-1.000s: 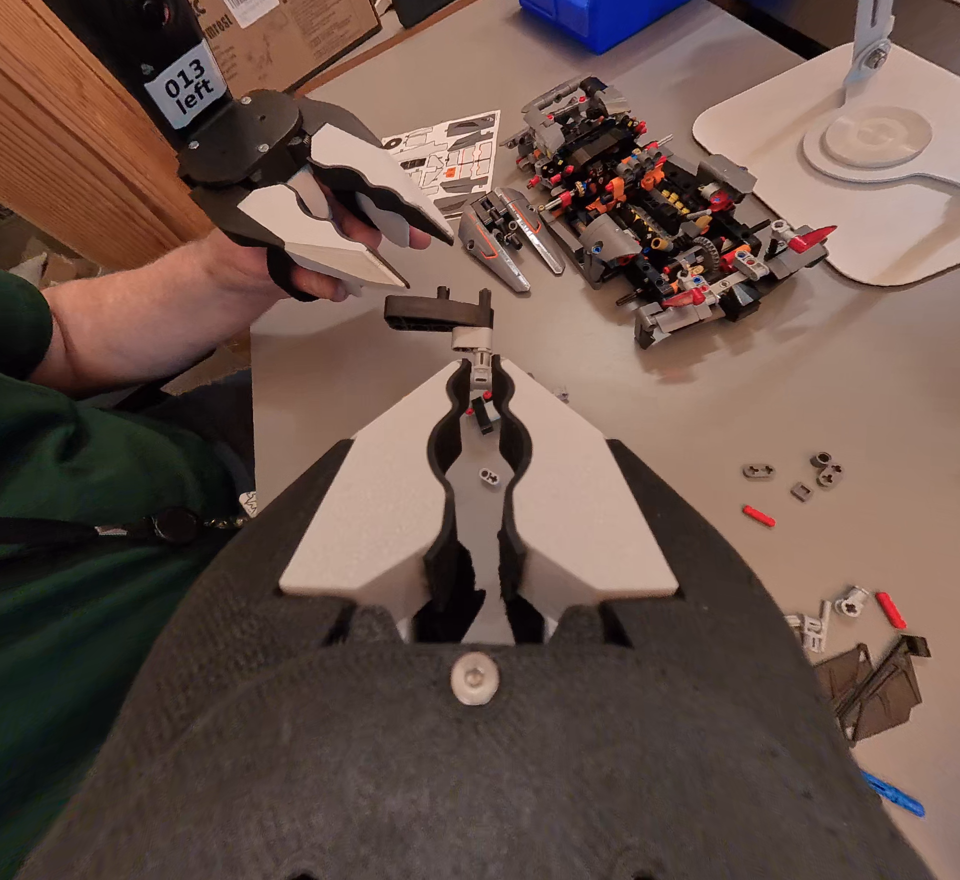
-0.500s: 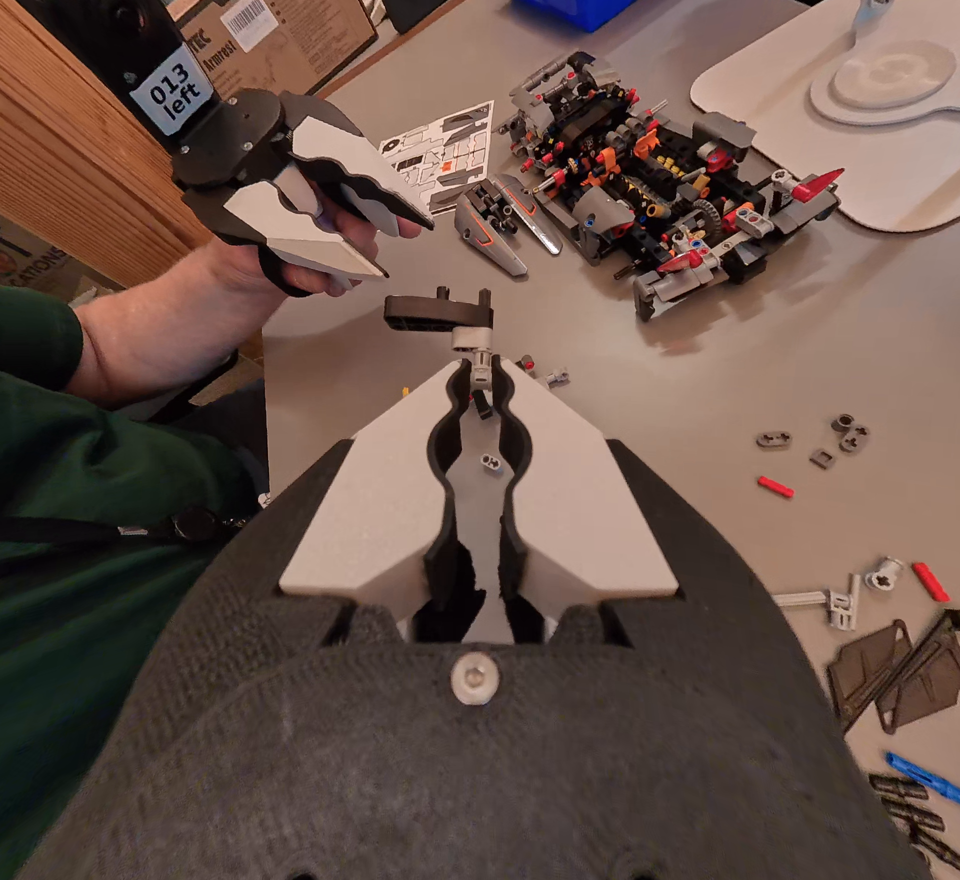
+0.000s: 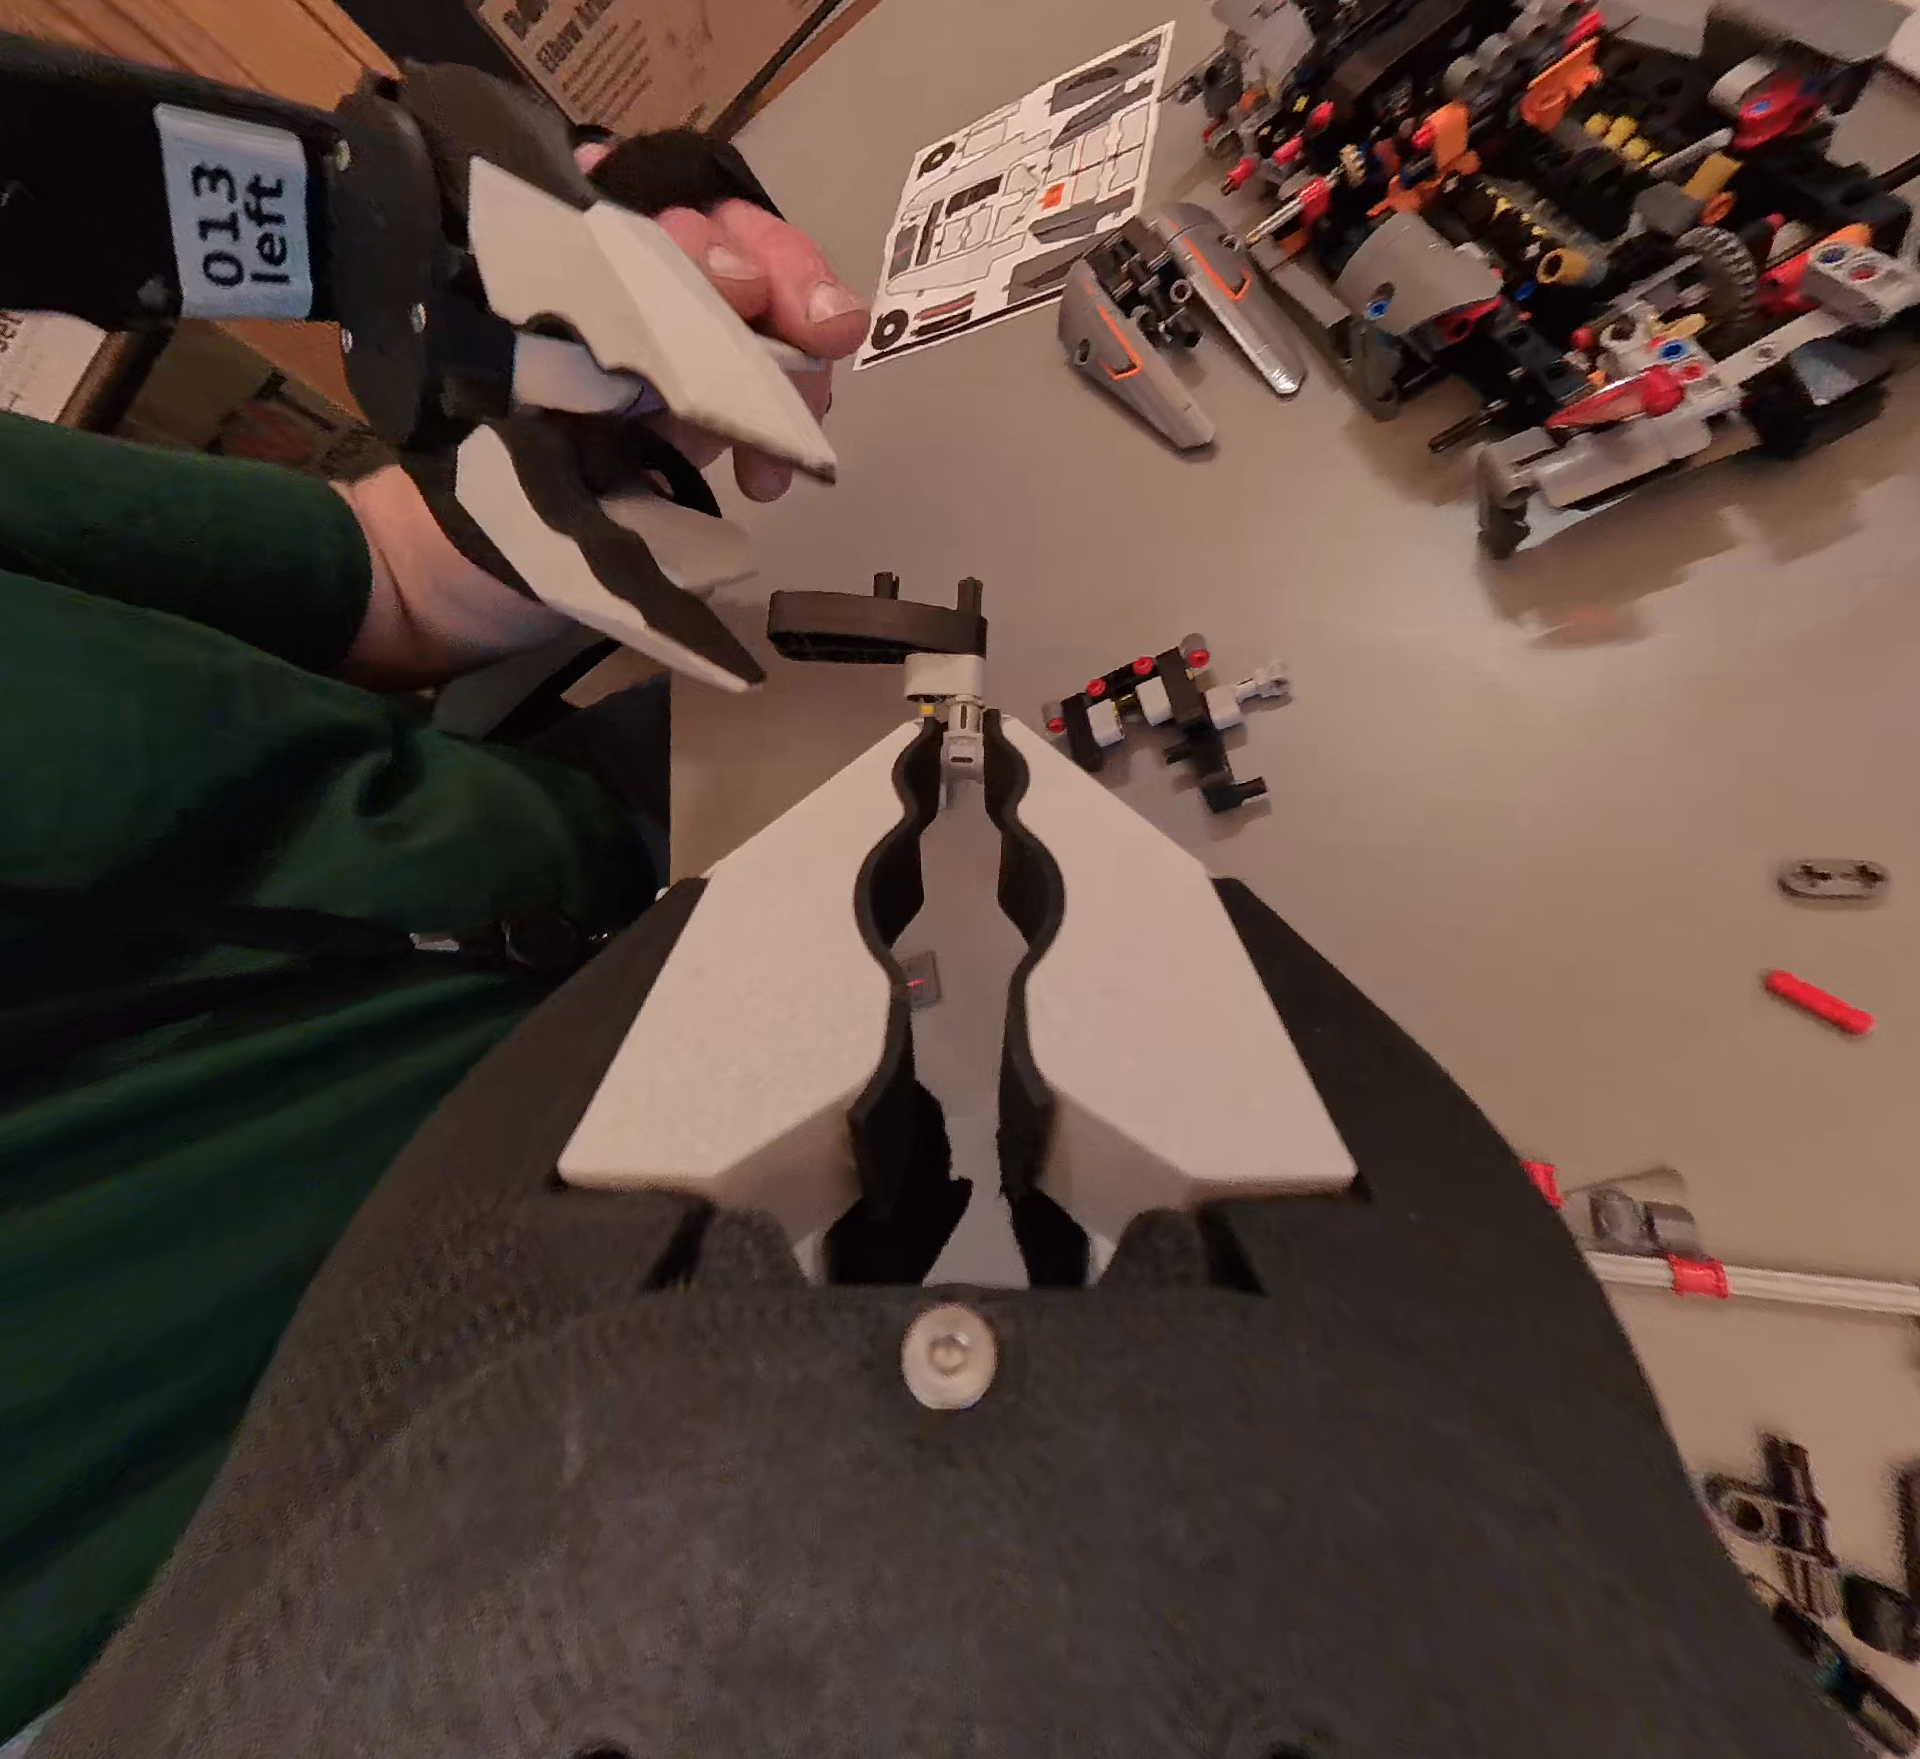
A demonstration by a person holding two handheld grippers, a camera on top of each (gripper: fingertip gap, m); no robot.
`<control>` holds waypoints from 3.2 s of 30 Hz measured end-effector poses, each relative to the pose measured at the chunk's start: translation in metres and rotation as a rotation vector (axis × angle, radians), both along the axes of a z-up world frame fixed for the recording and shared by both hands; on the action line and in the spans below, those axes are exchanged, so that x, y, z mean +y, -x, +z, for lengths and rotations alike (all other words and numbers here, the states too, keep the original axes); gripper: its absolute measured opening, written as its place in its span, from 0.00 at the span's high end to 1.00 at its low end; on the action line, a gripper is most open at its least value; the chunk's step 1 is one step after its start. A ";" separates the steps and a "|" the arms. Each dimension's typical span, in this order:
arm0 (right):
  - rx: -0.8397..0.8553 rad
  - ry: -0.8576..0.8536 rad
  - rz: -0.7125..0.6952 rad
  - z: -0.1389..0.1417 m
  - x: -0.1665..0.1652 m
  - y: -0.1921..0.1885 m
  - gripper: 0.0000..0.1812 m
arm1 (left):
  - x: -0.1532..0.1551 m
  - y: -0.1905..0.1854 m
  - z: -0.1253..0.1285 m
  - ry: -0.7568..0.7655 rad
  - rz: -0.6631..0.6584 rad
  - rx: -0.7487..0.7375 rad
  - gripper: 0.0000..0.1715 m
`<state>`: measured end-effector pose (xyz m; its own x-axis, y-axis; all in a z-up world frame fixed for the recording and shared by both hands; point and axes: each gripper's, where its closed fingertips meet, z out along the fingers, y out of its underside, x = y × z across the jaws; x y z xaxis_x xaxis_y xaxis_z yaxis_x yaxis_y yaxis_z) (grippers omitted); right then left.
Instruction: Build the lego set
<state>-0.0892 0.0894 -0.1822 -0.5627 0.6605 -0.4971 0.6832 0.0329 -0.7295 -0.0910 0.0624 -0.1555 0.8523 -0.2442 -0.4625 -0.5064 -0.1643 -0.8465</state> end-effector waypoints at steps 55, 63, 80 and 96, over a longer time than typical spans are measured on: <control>0.027 -0.081 0.047 -0.045 0.020 0.008 0.97 | -0.001 0.036 -0.122 0.486 0.024 0.061 0.62; 0.040 -0.084 0.029 -0.043 0.027 0.007 0.97 | 0.006 0.041 -0.132 0.547 0.028 0.099 0.74; 0.031 -0.114 0.003 -0.049 0.034 0.007 0.97 | 0.003 0.067 -0.133 0.619 0.259 -0.012 0.70; 0.031 -0.127 0.006 -0.052 0.033 0.008 0.97 | 0.009 0.086 -0.135 0.654 0.275 0.054 0.79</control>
<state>-0.0971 0.1229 -0.2341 -0.5802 0.7137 -0.3925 0.6602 0.1299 -0.7398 -0.1773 0.0710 -0.2901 0.9031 -0.2652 -0.3378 -0.4118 -0.7581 -0.5057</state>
